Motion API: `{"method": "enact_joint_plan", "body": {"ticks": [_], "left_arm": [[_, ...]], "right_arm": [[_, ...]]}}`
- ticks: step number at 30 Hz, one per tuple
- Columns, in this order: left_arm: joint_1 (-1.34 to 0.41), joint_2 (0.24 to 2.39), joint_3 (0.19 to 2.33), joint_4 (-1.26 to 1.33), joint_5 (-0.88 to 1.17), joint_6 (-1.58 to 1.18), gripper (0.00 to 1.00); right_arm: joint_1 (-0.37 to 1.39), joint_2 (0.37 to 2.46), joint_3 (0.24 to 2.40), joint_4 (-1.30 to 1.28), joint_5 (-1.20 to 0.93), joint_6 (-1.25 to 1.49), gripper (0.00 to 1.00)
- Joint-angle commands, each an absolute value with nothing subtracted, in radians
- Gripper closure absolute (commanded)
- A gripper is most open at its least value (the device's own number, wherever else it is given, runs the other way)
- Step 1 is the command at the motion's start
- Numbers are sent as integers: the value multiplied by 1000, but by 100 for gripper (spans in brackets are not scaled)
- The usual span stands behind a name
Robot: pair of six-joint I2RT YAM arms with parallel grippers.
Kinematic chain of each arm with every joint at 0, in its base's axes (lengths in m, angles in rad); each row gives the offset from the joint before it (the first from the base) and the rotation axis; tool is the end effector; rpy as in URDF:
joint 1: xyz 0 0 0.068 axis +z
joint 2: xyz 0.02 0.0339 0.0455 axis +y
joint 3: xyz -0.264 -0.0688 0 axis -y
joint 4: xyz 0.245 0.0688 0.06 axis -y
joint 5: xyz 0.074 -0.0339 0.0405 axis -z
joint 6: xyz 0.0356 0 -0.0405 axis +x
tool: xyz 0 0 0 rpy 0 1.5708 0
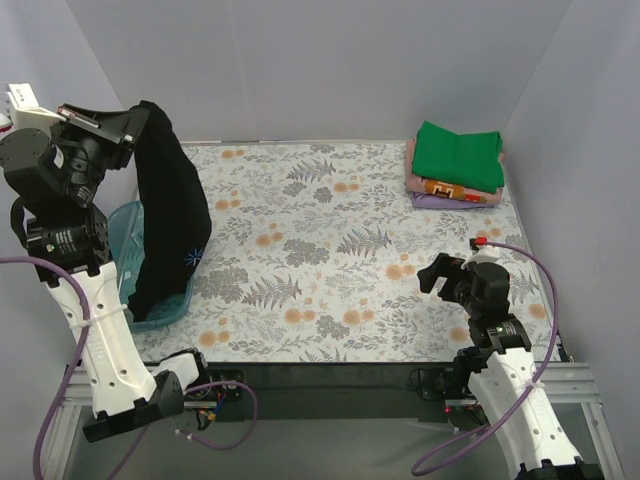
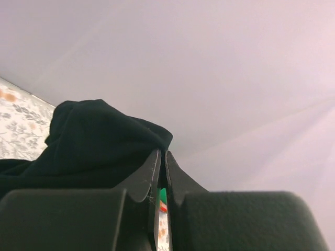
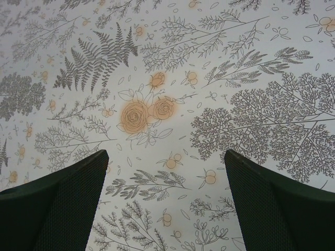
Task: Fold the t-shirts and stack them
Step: Move the tshirt to the center of the board
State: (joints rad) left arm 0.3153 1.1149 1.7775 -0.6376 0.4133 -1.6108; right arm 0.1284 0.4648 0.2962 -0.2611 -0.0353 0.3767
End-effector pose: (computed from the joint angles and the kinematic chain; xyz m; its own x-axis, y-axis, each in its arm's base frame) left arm 0.1628 0.0381 0.5512 -0.0986 -0.9947 0.0299 0.0198 -0.0321 -0.9993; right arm 0.1339 0.0186 0.2042 -0.4430 0.3135 -0.8399 0.0034 0.9375 0.3481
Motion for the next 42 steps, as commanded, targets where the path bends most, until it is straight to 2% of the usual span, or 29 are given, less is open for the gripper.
{"method": "enact_joint_plan", "body": {"ticks": [1, 3, 4, 7, 11, 16, 23, 30, 31, 33, 36, 37, 38, 42], "left_arm": [[282, 1146, 1776, -522, 531, -1661, 100], [188, 1161, 1776, -494, 483, -1649, 100], [134, 1193, 1784, -488, 397, -1622, 100], [-238, 1337, 1856, -501, 178, -1530, 100], [-495, 1544, 2021, -554, -16, -1442, 100], [-713, 1716, 2233, -564, -86, -1367, 100], [-853, 1804, 2365, -560, -137, -1315, 100], [-853, 1661, 2189, -515, -328, -1338, 100], [-853, 1645, 2154, -534, -457, -1348, 100], [-842, 1623, 2103, -600, -572, -1385, 100], [-720, 1537, 1878, -707, -612, -1521, 100], [-622, 1499, 1793, -719, -595, -1566, 100], [-583, 1426, 1596, -710, -566, -1598, 100], [-497, 1260, 1153, -589, -519, -1663, 100]], "right_arm": [[126, 439, 311, -238, -26, 396, 2], [126, 436, 313, -236, -20, 403, 2], [126, 434, 314, -236, -18, 406, 2], [124, 437, 325, -236, -11, 411, 2], [126, 434, 331, -255, 24, 408, 2], [126, 407, 344, -299, 69, 406, 2], [126, 374, 370, -354, 144, 433, 2], [126, 364, 416, -403, 167, 434, 2], [126, 367, 425, -425, 172, 434, 2], [126, 368, 449, -448, 172, 433, 2], [126, 359, 471, -485, 157, 431, 2], [126, 353, 475, -489, 146, 431, 2], [124, 351, 479, -497, 115, 433, 2], [124, 385, 486, -503, 32, 423, 2]]}}
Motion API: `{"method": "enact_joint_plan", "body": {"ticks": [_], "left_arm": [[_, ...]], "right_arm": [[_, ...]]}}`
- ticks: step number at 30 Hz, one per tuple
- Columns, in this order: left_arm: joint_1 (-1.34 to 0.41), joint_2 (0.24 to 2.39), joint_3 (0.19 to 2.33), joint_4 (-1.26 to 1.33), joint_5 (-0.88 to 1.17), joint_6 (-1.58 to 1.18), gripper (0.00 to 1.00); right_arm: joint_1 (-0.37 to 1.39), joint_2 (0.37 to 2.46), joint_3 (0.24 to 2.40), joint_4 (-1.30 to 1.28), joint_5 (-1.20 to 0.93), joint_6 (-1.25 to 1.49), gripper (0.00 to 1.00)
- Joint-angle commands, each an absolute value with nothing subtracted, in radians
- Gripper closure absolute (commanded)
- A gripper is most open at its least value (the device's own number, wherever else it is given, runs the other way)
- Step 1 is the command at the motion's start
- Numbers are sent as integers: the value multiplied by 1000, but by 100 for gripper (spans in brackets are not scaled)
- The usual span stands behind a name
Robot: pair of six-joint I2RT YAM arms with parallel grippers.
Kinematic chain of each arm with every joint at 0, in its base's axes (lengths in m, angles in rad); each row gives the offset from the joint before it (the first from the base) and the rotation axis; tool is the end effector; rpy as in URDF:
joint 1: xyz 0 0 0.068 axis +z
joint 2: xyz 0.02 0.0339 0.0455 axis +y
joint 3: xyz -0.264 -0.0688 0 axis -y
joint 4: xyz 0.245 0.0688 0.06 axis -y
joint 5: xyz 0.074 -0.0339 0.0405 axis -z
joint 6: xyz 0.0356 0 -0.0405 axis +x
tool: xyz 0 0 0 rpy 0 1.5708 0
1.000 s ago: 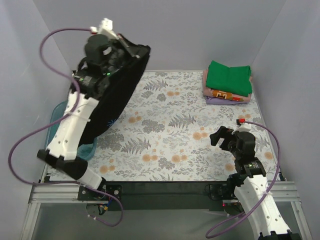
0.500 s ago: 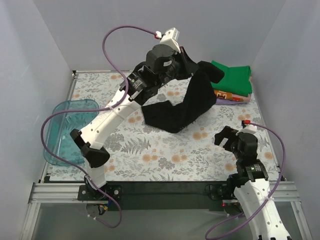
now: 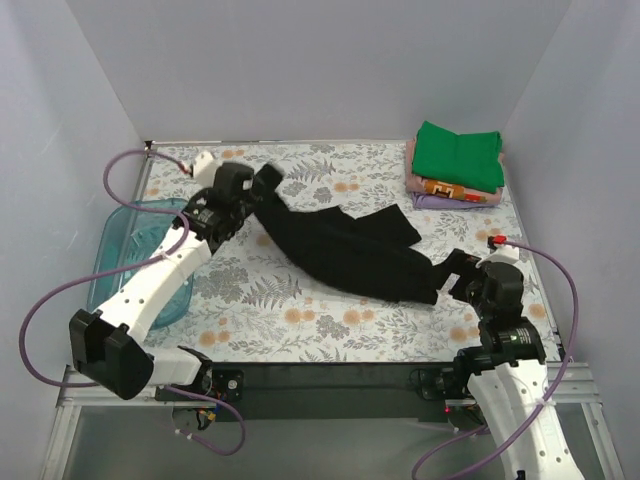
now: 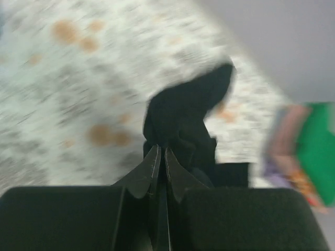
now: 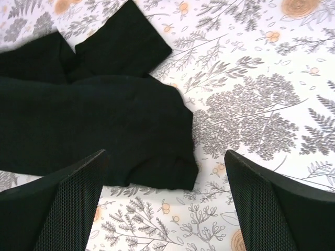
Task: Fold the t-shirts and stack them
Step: Move the tshirt to the center of the board, then flatten the tshirt out
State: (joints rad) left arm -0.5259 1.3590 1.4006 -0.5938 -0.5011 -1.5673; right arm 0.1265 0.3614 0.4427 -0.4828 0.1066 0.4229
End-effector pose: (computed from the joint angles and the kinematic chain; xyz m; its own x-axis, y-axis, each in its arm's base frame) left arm 0.2649 -0.1340 0.3865 -0.0881 -0.9629 -0.2550 -0.4534 0.2667 -0.8505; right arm 0.1126 0.0105 0.2438 -0.3651 0.3649 -0.8564 0.1333 0.9310 0.3399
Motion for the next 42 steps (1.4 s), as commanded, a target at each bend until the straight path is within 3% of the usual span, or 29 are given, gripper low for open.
{"method": "enact_joint_plan", "body": {"ticks": [1, 3, 9, 23, 27, 30, 31, 37, 42], "left_arm": [[-486, 1243, 1079, -571, -506, -1673, 100], [-479, 1218, 933, -578, -493, -1732, 100], [-471, 1235, 769, -545, -439, -1773, 100], [-468, 1186, 723, -538, -459, -1775, 100], [-466, 1169, 721, -538, -462, -1772, 100], [-465, 1166, 732, -541, -469, -1767, 100], [-465, 1163, 738, -543, -471, -1766, 100], [-465, 1068, 834, -581, -451, -1733, 100], [-466, 911, 1001, -600, -422, -1681, 100]], "right_arm": [[124, 400, 483, -502, 16, 422, 2], [127, 454, 476, -496, -47, 417, 1], [135, 603, 422, -396, -231, 413, 2], [184, 831, 356, -92, -159, 399, 10], [183, 926, 376, -39, -192, 407, 30], [184, 924, 394, -34, -169, 408, 77], [186, 910, 400, -47, -146, 408, 98], [186, 740, 537, -181, -126, 361, 99], [186, 624, 794, -311, -107, 327, 99]]}}
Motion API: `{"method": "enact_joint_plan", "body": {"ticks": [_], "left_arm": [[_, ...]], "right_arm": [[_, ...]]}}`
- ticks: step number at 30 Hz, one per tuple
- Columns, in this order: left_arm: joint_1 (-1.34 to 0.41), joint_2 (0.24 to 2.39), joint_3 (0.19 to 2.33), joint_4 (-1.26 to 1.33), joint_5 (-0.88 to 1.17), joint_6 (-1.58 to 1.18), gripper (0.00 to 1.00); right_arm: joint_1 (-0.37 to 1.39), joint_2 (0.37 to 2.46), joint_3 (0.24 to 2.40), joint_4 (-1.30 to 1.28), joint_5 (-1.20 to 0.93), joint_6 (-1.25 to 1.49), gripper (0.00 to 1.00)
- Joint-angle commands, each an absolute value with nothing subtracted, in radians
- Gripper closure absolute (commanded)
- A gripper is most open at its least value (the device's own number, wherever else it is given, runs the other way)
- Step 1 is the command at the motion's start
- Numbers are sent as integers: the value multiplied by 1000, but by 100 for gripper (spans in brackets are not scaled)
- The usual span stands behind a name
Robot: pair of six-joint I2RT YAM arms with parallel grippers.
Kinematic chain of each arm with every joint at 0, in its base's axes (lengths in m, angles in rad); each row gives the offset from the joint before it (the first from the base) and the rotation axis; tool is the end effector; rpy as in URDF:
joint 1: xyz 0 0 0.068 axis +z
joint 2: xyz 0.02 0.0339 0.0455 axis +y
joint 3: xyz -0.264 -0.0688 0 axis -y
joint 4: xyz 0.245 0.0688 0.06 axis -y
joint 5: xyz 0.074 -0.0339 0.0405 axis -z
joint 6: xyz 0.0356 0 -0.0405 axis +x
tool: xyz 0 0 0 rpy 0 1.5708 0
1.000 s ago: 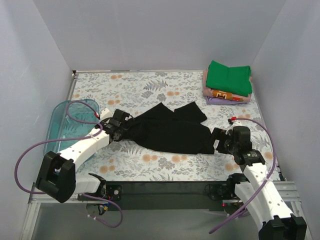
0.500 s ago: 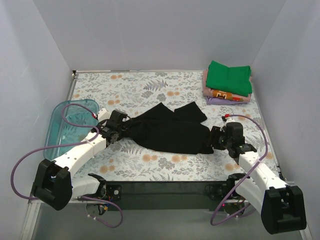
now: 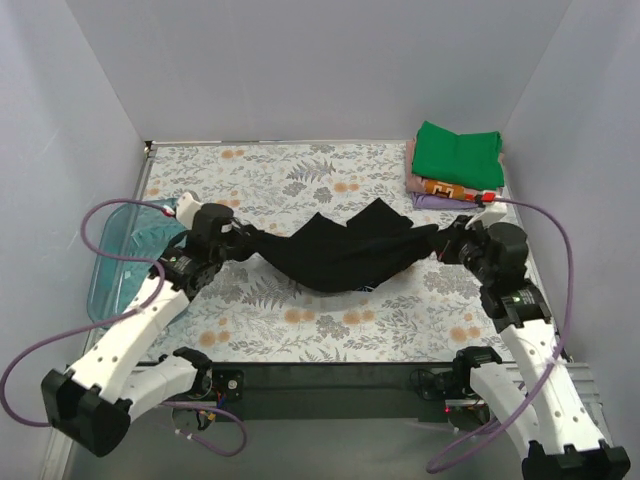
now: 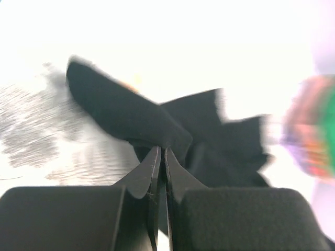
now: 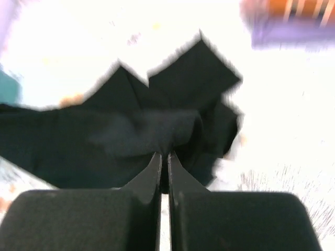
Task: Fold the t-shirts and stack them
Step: Flatten the tshirt out
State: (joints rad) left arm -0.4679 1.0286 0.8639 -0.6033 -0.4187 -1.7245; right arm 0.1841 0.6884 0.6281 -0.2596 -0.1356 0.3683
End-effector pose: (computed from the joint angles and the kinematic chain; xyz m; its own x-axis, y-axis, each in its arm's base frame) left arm 0.1957 -0.0827 0.2847 -0.0543 -0.9841 -0.1690 -0.6358 0.1646 -0.7541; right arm 0.1643 0.0355 0.2920 -0.3992 0.2885 -0.8703 -0.1756 0.9076 0.3814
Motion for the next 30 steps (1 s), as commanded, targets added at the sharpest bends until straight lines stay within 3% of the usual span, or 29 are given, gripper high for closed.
{"method": "enact_joint_plan", "body": {"ticks": [1, 10, 16, 24, 30], "left_arm": [[-466, 885, 1029, -600, -404, -1674, 100], [-468, 654, 1342, -595, -293, -1562, 100], [-468, 617, 1503, -581, -221, -1522, 100], [-468, 656, 1516, -580, -287, -1516, 100], [-468, 869, 1319, -632, -529, -1629, 100]], "right_arm": [[184, 612, 837, -348, -103, 316, 99], [184, 601, 1453, -520, -46, 267, 99], [184, 641, 1721, -543, -118, 253, 99], [184, 730, 1753, -543, -62, 235, 99], [184, 874, 1492, -444, 159, 199, 99]]}}
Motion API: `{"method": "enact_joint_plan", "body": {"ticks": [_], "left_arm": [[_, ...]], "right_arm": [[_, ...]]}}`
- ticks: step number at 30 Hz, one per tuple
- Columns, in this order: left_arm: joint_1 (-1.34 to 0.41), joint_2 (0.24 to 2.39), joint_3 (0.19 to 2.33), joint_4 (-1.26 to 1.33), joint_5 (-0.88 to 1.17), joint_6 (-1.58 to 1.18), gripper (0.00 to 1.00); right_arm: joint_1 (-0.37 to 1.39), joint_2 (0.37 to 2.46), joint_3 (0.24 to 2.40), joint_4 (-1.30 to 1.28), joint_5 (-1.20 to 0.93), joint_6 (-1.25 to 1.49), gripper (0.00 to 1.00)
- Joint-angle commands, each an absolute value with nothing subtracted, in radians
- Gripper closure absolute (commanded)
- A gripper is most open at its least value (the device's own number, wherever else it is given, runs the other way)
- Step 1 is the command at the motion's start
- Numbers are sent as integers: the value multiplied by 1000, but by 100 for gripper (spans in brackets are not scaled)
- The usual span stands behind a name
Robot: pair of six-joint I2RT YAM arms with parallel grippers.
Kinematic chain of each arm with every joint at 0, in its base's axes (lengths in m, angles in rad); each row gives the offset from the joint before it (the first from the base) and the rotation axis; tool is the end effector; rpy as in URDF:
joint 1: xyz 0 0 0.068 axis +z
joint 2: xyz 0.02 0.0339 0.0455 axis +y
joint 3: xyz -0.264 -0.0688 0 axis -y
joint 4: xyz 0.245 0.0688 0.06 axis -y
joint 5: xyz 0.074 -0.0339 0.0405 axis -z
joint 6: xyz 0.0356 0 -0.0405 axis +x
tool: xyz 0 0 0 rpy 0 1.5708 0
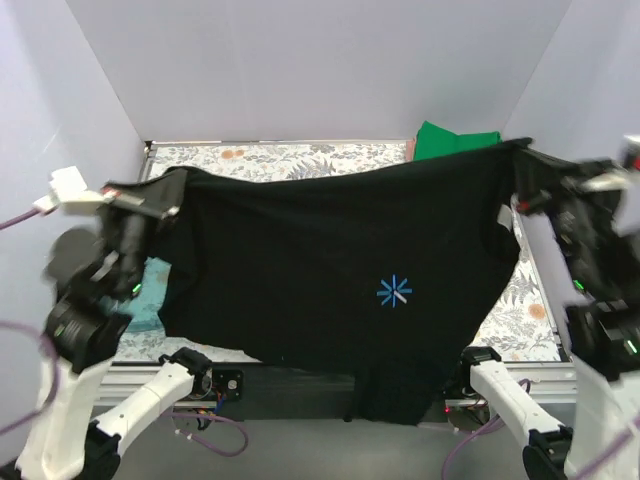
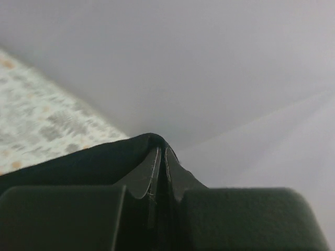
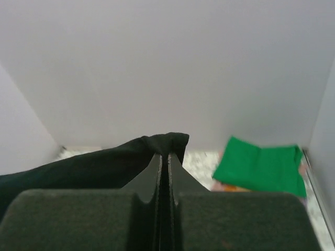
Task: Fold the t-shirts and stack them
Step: Flatten the tshirt out
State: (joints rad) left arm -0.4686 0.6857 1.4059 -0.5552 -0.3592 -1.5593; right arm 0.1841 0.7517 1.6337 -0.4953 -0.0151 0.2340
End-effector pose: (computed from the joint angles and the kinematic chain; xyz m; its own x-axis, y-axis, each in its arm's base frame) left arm 0.0647 -0.0187 0.5050 -0.1118 -0.9927 0.0464 0.1478 -0.0628 -0.9870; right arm 0.0373 0.0075 0.5624 0.3150 0.2945 -0.9022 -0.2774 0.9377 0.2092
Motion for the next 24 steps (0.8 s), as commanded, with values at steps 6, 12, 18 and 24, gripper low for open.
{"method": "enact_joint_plan", "body": {"ticks": [6, 12, 18, 24], "left_arm": [[-390, 1259, 1269, -644, -589, -1672, 42], [-284, 1707, 1536, -809, -477, -1641, 5], [-284, 1666, 1428, -735, -434, -1615, 5], [-284, 1458, 1160, -669, -318, -1603, 5]], "right_arm": [[175, 1178, 1246, -215, 184, 146, 99], [167, 1454, 1285, -242, 178, 152, 2], [169, 1364, 1188, -255, 131, 179, 2], [173, 1215, 975, -295, -21, 261, 2]]}}
